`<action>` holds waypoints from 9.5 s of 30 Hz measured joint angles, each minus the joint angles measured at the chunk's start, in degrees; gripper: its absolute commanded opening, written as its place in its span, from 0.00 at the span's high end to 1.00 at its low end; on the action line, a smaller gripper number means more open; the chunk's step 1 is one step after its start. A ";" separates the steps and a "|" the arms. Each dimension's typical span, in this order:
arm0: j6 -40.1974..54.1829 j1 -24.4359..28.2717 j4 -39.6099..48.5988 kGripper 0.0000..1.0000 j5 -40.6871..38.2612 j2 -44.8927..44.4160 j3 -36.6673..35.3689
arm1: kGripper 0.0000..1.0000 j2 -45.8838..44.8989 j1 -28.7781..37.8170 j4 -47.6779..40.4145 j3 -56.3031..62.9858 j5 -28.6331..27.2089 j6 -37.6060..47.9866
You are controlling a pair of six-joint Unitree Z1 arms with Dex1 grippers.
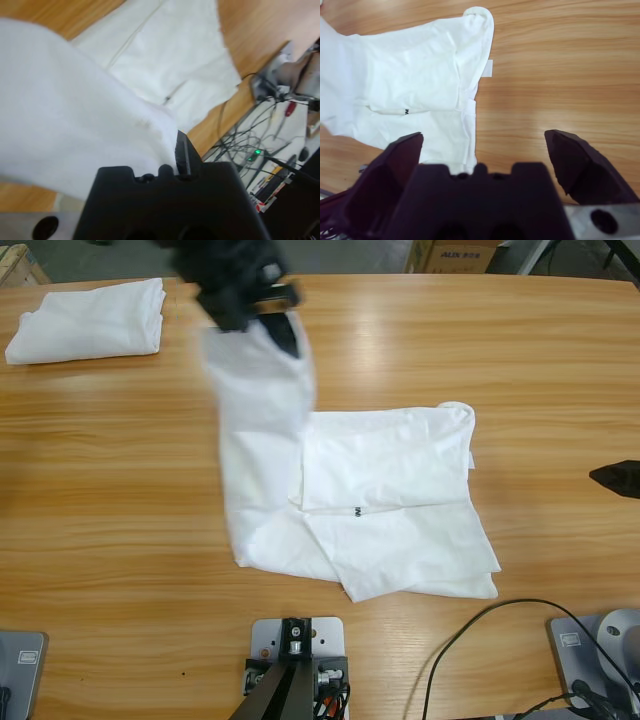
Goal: Fold clothes
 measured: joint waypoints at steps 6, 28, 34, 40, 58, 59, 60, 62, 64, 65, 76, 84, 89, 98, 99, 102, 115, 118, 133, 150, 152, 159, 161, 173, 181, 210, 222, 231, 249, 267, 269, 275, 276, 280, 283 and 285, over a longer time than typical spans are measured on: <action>-0.43 -5.88 0.04 1.00 -3.76 3.92 -6.25 | 0.00 0.04 0.00 -0.48 0.01 0.00 0.00; 0.53 -11.99 0.04 1.00 -8.17 15.16 -6.78 | 0.00 0.23 0.00 -1.11 0.41 0.00 0.00; 0.52 -13.30 0.05 1.00 -10.83 18.44 -6.78 | 0.00 0.60 0.00 -1.27 0.44 0.00 0.29; -2.75 -13.44 -0.22 0.00 -11.42 19.90 -6.78 | 0.00 0.61 0.00 -1.62 1.03 0.00 0.73; -6.62 -11.28 -14.60 0.16 6.40 9.27 -6.79 | 0.02 0.82 0.00 -2.34 1.36 0.00 0.78; -5.35 -10.22 -11.60 0.21 7.31 8.33 -6.79 | 0.02 0.82 0.00 -2.34 1.35 0.00 0.78; -3.06 -9.00 -8.04 0.22 7.86 7.29 -6.79 | 0.02 0.82 0.00 -2.25 1.16 0.00 0.78; 4.09 -5.86 -3.48 0.22 8.34 5.06 -6.78 | 0.03 1.05 0.00 -0.22 -1.20 0.00 0.75; 10.33 -3.18 -1.76 0.22 8.52 1.84 -6.78 | 0.07 3.18 0.01 2.71 -5.59 0.00 0.64; 12.59 -2.33 -1.24 0.22 8.68 -0.01 -6.78 | 0.13 5.12 -0.05 3.41 -7.74 0.22 0.64; 31.02 -7.94 -0.31 0.08 13.44 -6.95 12.63 | 0.06 26.84 -8.35 5.69 -20.23 17.40 0.13; 33.54 -8.49 -23.83 0.07 16.22 -19.08 47.89 | 0.08 27.92 7.01 6.50 -20.78 8.06 -26.94; 37.25 -8.50 -32.33 0.07 16.18 -19.21 52.35 | 0.07 24.05 8.36 0.24 -15.29 14.16 -42.45; 40.24 -8.42 -36.12 0.07 14.35 -16.59 52.36 | 0.09 28.48 10.43 -12.30 -12.73 24.21 -51.35; 40.34 -8.28 -36.16 0.07 14.23 -16.59 52.37 | 0.09 29.81 10.47 -13.09 -12.73 24.70 -51.51; 40.68 -7.52 -36.22 0.07 13.77 -16.59 52.37 | 0.13 33.76 10.55 -15.13 -12.71 26.18 -51.72; 41.18 -6.57 -36.35 0.07 13.11 -16.59 52.62 | 1.00 42.03 9.25 -18.58 -11.40 28.33 -51.71; 41.17 -6.27 -36.35 0.08 12.93 -16.59 52.66 | 1.00 42.16 9.11 -16.63 -11.40 28.00 -51.14; 41.17 -6.12 -36.35 0.08 11.33 -16.59 53.57 | 1.00 48.66 7.78 23.01 -32.36 22.12 -49.26; 41.17 -6.12 -36.35 0.08 11.32 -16.70 55.50 | 0.00 56.52 6.12 33.28 -29.57 17.87 -33.44; 41.17 -6.11 -36.35 0.08 11.32 -16.83 55.77 | 0.00 53.08 6.12 33.22 -31.31 13.77 -31.35; 41.17 -6.10 -36.36 0.08 11.32 -17.30 56.16 | 0.14 42.13 2.69 27.85 -34.93 6.18 -25.25; 41.16 -6.10 -36.36 0.08 11.32 -17.53 56.27 | 0.14 41.71 -0.09 22.34 -31.99 6.47 -23.57; 40.93 -6.12 -36.36 0.08 11.32 -17.80 56.73 | 0.18 42.70 -9.92 -1.06 -14.60 15.39 -14.18; 40.92 -6.12 -36.36 0.08 11.32 -17.80 56.76 | 0.51 46.84 -12.33 -6.83 -11.13 18.59 -13.31; 40.42 -6.12 -36.36 0.08 10.76 -17.81 57.66 | 1.00 35.80 -12.37 -10.98 -10.52 17.38 -23.02; 39.71 -6.21 -36.36 0.08 10.39 -17.81 58.28 | 1.00 36.37 -9.00 -21.17 -8.13 16.47 -25.00; 39.69 -6.21 -36.36 0.08 10.38 -17.81 58.66 | 0.00 38.64 -8.88 -17.54 -5.96 5.29 -17.77; 29.25 -12.53 -40.88 0.96 14.03 -17.32 58.67 | 1.00 32.75 -2.90 -9.77 -11.54 4.06 -20.74; 24.66 -22.20 -39.79 1.00 19.37 -15.60 58.72 | 1.00 39.66 -3.56 -15.44 -9.22 11.82 -22.24; 23.76 -23.04 -40.16 1.00 19.31 -14.64 58.80 | 1.00 40.33 -3.70 -16.71 -8.16 12.30 -22.24; 23.20 -23.16 -41.06 1.00 19.26 -11.49 58.83 | 1.00 42.43 -5.37 -20.54 -5.30 14.42 -22.30; 23.19 -23.11 -41.07 1.00 19.26 -10.96 58.83 | 1.00 42.79 -5.43 -20.99 -5.09 14.58 -22.34; 22.67 -22.47 -41.09 1.00 19.26 -8.92 58.34 | 1.00 44.84 -5.61 -22.75 -4.73 14.66 -22.46; 22.23 -21.79 -41.09 1.00 19.26 -7.70 57.66 | 1.00 46.40 -6.08 -23.35 -4.73 14.66 -22.64; 21.85 -21.51 -41.09 1.00 19.26 -7.37 57.45 | 1.00 47.53 -6.73 -23.42 -4.73 14.60 -22.66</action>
